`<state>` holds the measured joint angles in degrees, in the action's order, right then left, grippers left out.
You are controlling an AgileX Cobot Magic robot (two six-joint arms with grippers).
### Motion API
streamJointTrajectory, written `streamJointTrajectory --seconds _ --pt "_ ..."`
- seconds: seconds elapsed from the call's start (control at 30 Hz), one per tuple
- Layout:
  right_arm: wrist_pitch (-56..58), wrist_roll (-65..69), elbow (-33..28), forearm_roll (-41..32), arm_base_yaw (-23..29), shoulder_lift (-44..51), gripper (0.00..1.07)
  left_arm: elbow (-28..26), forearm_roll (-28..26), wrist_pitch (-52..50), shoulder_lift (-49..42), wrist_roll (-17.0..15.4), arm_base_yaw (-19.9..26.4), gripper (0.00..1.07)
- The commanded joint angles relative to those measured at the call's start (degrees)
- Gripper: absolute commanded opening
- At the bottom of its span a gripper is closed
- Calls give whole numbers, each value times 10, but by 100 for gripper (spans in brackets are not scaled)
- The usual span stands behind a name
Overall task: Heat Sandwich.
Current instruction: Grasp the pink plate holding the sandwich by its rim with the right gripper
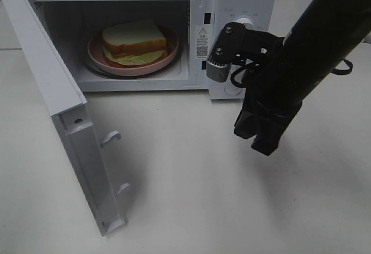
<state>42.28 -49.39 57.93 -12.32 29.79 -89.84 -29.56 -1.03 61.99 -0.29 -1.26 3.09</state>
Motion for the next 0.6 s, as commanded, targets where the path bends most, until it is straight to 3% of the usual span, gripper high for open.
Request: streamJointTrajectory --seconds 0.03,0.43,0.57,0.6 --pt "9 -112 7 11 -3 3 7 0 -1 -5 -3 1 1 96" --pt "7 -398 7 49 -3 3 13 0 -1 -5 -3 1 1 96" --pt "-16 -410 7 64 -3 3 24 0 -1 -5 -3 1 1 96" --pt "-28 -409 7 69 -3 3 35 0 -1 -5 -3 1 1 96"
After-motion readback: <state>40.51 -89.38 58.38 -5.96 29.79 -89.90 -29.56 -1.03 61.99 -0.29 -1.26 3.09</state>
